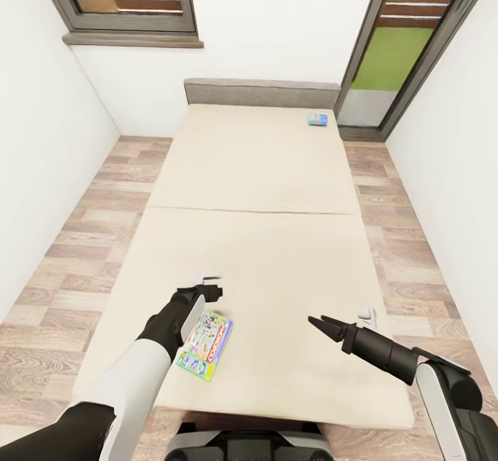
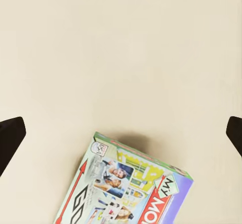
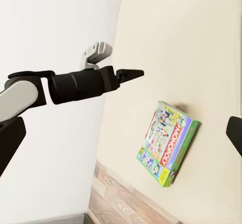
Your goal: Put all the toys in the child's room - the three board games (two on the bed and one on the table), the two jigsaw puzzles on the table, and the tennis ball on the table - inside the toy box on the table in the child's room.
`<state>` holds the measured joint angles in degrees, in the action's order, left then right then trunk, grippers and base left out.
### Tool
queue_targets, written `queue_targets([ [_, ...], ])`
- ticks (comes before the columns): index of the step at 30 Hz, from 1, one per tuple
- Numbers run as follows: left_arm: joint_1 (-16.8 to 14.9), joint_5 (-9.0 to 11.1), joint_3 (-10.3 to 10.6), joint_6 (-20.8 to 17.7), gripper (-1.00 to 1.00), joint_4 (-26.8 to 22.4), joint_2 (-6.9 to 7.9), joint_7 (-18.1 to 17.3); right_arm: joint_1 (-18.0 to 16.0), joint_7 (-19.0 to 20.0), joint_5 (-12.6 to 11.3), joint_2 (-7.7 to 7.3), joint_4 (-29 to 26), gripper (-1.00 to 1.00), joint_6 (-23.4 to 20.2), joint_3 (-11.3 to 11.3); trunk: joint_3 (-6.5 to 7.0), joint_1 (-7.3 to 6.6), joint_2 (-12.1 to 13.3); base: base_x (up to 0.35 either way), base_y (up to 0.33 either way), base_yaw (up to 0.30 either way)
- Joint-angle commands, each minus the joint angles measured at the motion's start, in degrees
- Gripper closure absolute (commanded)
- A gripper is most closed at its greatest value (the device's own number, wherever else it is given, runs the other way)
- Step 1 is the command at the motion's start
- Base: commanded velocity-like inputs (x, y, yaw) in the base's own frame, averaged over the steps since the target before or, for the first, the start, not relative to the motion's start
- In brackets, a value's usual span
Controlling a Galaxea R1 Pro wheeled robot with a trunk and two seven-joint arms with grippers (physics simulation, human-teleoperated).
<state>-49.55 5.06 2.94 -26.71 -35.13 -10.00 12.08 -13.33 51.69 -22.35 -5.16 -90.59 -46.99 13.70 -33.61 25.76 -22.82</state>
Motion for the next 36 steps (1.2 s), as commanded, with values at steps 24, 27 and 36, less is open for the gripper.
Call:
queue_targets([
  [24,0.0,0.6,0.2,-0.4,-1.0,-0.4,0.0,1.0,-0.1,22.2,-3.8,-0.09,-0.6,-1.0,-7.9,11.5,-2.34,0.03,-0.1,0.0,0.0,0.0],
  [27,0.0,0.5,0.2,-0.4,-1.0,-0.4,0.0,1.0,-0.1,22.3,-3.8,0.0,-0.6,-1.0,-8.0,11.9,-2.62,0.03,-0.1,0.0,0.0,0.0],
  [36,0.0,0.4,0.2,-0.8,-1.0,-0.8,0.0,1.1,-0.1,22.3,-3.5,0.06,-0.6,-1.0,-7.9,12.1,-3.47,0.03,-0.1,0.0,0.0,0.0],
])
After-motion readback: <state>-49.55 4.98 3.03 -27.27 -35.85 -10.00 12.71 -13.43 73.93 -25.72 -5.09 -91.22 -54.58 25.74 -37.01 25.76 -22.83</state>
